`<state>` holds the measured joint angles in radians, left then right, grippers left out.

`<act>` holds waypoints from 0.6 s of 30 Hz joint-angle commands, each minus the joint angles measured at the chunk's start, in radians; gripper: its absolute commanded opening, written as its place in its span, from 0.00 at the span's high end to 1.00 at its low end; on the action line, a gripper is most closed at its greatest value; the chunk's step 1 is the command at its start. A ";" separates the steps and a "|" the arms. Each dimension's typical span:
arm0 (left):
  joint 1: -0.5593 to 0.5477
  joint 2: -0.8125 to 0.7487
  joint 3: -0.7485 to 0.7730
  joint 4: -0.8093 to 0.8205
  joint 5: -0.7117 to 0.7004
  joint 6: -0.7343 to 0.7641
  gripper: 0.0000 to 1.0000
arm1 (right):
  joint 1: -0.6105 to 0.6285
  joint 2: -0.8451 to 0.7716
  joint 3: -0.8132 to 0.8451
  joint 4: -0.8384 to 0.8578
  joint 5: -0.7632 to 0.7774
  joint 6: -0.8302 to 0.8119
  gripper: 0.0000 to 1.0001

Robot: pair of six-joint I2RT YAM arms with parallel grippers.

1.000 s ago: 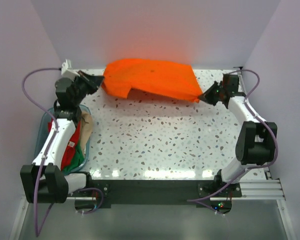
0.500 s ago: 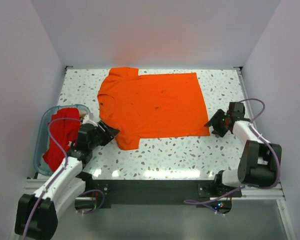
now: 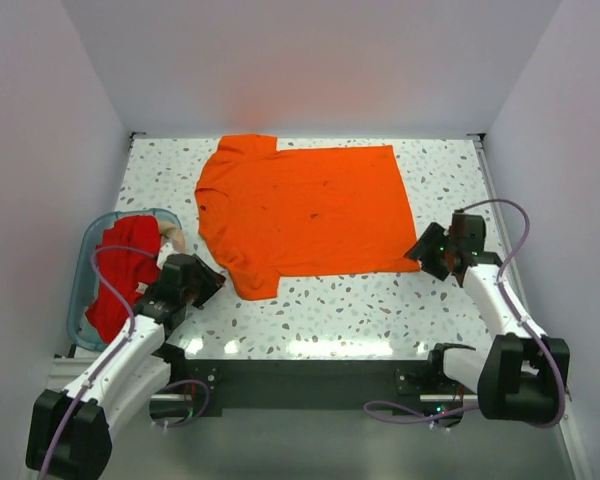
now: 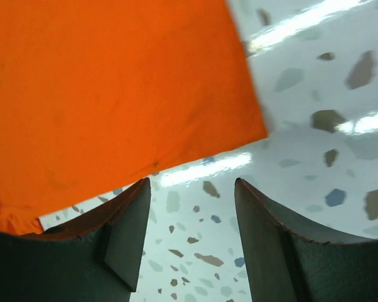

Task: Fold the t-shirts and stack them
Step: Flatten the tshirt out

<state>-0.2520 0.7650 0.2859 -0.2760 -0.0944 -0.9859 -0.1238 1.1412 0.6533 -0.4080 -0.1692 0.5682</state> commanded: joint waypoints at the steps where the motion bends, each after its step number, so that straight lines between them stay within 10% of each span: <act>1: -0.023 0.036 0.041 0.047 -0.071 0.001 0.49 | 0.198 -0.052 0.006 -0.006 0.063 0.028 0.41; 11: -0.050 0.079 0.096 0.078 -0.102 0.026 0.60 | 0.815 0.081 0.069 0.182 0.275 0.144 0.46; 18: -0.049 0.040 0.248 -0.075 -0.208 0.088 0.54 | 1.142 0.493 0.373 0.149 0.548 0.125 0.48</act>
<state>-0.2970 0.8135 0.4484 -0.2985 -0.2214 -0.9470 0.9306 1.5150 0.8959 -0.2832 0.1944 0.6884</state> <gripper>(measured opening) 0.451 0.530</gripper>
